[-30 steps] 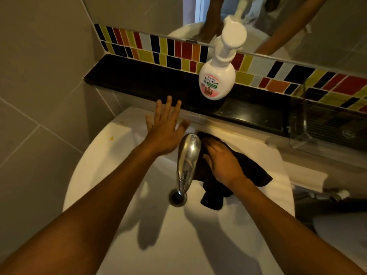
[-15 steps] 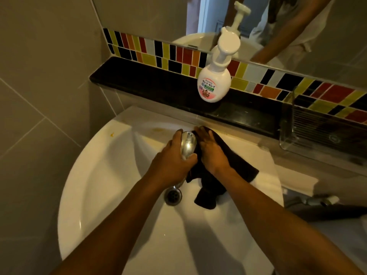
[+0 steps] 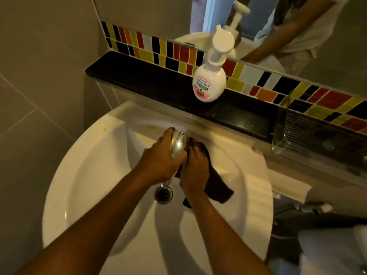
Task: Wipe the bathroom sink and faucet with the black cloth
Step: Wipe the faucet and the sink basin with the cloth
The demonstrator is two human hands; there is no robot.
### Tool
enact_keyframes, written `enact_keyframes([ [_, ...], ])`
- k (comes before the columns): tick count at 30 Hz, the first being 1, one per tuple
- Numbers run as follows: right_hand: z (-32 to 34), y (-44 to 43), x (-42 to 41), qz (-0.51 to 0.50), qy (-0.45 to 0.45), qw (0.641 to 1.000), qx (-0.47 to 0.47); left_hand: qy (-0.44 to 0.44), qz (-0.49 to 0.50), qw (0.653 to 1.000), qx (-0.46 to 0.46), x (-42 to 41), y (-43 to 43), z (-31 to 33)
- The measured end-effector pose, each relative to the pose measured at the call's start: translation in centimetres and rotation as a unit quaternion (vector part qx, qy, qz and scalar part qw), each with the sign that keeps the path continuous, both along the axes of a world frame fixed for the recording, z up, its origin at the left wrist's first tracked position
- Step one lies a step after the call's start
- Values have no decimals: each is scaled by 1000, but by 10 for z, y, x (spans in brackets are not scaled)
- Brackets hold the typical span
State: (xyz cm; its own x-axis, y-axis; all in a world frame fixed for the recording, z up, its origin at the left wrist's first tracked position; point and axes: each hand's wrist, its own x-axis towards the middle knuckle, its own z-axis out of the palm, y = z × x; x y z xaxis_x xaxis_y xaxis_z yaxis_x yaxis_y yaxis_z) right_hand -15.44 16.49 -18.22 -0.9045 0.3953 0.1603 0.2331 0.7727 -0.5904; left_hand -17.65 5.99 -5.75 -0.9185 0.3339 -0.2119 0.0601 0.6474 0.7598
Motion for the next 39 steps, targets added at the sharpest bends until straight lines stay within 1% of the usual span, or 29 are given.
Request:
enact_keyframes([
  [1,-1,7,8,17,6,1000,-5,0,-4,1000,-2,0,0,1],
  [3,7,31,18,79,2,997,27,-4,-8,1000,-6,1,0,3],
  [5,5,54,6,102,7,994,39,-7,-7,1000,-11,1,-1,4],
  [6,5,57,-2,80,8,997,22,-5,-8,1000,-16,1,-1,4],
  [7,4,51,-8,42,18,999,-14,2,-9,1000,-20,1,-2,3],
  [9,1,15,-6,-37,51,994,-85,17,-4,999,-27,1,-2,-1],
  [10,-1,-1,0,-48,65,992,-95,22,-2,999,-34,1,-2,-2],
  [12,-1,-5,13,-5,92,994,-62,32,-5,998,-57,0,-1,-3],
  [14,1,16,11,53,96,994,-6,42,-5,995,-86,0,-1,-3],
  [15,3,23,7,48,98,994,5,50,-7,993,-102,-1,-2,-3],
  [16,4,22,6,25,98,995,-4,63,-13,991,-115,-1,-2,-3],
  [18,7,0,7,-37,86,994,-59,102,-27,987,-120,1,-2,-4],
  [19,8,-7,9,-45,88,992,-72,123,-37,984,-123,3,0,-3],
  [20,6,-5,11,-20,94,994,-59,139,-50,980,-134,3,1,-1],
  [21,8,7,14,33,86,995,-27,150,-64,976,-147,4,3,1],
  [22,10,27,17,81,66,994,11,156,-75,972,-159,5,4,3],
  [23,15,48,17,107,39,992,58,160,-81,970,-164,4,4,5],
  [25,24,81,21,95,-9,981,167,152,-85,973,-151,3,4,6],
  [26,27,90,24,91,-33,978,187,144,-80,977,-138,3,6,7],
  [28,34,100,30,108,-69,975,183,136,-58,981,-128,3,10,7],
  [31,36,127,45,137,-84,965,208,179,-26,972,-148,8,17,6],
  [32,38,136,52,118,-77,969,204,190,-19,971,-141,9,17,5],
  [34,38,147,67,52,-6,988,145,196,-12,973,-120,11,16,1],
  [36,40,148,71,-16,65,998,18,198,-12,974,-109,10,16,-1],
  [37,39,146,68,-56,75,995,-35,198,-12,974,-107,9,16,-1],
  [38,38,144,63,-74,73,993,-62,199,-12,974,-105,9,16,-1],
  [39,41,138,55,-75,57,994,-64,199,-12,974,-104,9,16,-1],
])
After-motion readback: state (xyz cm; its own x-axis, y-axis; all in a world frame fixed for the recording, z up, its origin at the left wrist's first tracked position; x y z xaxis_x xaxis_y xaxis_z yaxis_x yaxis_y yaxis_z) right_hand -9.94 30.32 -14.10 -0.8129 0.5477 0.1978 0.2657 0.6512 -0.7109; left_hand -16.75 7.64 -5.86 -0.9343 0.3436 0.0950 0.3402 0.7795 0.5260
